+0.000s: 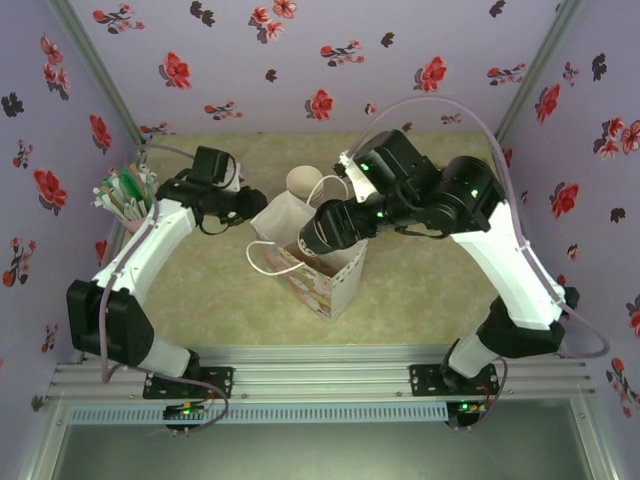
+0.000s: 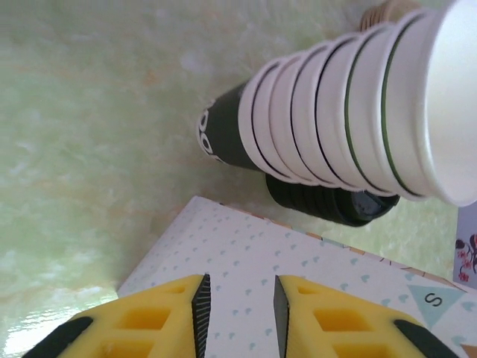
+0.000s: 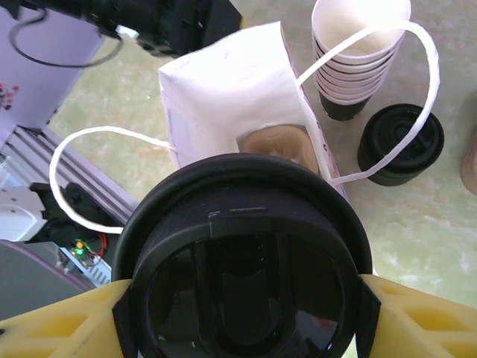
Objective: Pack the takeout coffee
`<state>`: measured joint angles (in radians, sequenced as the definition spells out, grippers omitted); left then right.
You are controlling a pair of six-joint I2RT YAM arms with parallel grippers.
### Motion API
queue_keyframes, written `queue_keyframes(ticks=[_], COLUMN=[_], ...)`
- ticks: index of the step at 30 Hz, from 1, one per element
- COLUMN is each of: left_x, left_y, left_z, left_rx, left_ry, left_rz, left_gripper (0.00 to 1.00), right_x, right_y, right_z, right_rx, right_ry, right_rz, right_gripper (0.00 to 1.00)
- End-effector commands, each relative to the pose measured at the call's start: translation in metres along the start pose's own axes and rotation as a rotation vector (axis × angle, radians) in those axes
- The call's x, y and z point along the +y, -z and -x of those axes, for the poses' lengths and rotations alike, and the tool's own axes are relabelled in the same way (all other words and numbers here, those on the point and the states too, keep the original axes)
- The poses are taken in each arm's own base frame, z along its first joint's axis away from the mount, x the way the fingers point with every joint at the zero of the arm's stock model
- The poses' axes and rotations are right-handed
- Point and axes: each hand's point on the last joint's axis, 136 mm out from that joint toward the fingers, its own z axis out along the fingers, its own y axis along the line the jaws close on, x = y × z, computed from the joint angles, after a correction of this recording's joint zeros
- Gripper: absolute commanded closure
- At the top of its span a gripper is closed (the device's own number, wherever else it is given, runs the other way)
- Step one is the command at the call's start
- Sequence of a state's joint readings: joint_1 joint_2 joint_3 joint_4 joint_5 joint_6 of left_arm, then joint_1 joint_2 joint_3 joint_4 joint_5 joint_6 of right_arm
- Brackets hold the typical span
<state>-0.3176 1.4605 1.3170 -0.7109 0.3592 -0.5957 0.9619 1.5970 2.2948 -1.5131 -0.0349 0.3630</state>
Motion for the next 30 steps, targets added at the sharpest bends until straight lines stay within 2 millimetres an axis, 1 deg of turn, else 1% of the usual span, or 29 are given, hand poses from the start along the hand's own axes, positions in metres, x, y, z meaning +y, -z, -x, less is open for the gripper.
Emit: queue_keyframes(ticks=[1,4,6,14,21,24,30], left_x=[0.002,0.006,0.013,0.041,0.066,0.070,0.074], left_y=[0.018,0.022,0.021,0.012,0.018,0.021,0.019], left_z=[0.006,0.005,0.003,-0.019,-0.034,-0.038,-0.048], left_rx=[-0.050,-0.056,-0.053,-0.020,-0.031,-0.035,-0.017], left_ry=[-0.015,-0.013,-0.006,0.029,0.078,0.085,0.089], left_rz=[-0.006,-0.002,0.009,0.044,0.070,0.073,0.072], left_gripper=[0.66,0.65,0.64,0.64,0.64,0.64,0.64], right_x=[-0.012,-0.013,-0.012,-0.011,-0.015,-0.016,-0.019], right_y=[-0.004,-0.013,-0.019,-0.039,-0.052,-0.058,-0.073], right_z=[-0.006,-0.008,-0.010,-0.021,-0.023,-0.025,-0.029], right_rx=[0.050,0.088,0.112,0.212,0.246,0.265,0.309], right_ry=[0.029,0.044,0.059,0.135,0.152,0.160,0.167], right_rz=[-0.067,-0.094,-0.108,-0.192,-0.233,-0.251,-0.284], right_gripper=[0.31,0.32,0.32,0.32,0.32,0.32,0.32])
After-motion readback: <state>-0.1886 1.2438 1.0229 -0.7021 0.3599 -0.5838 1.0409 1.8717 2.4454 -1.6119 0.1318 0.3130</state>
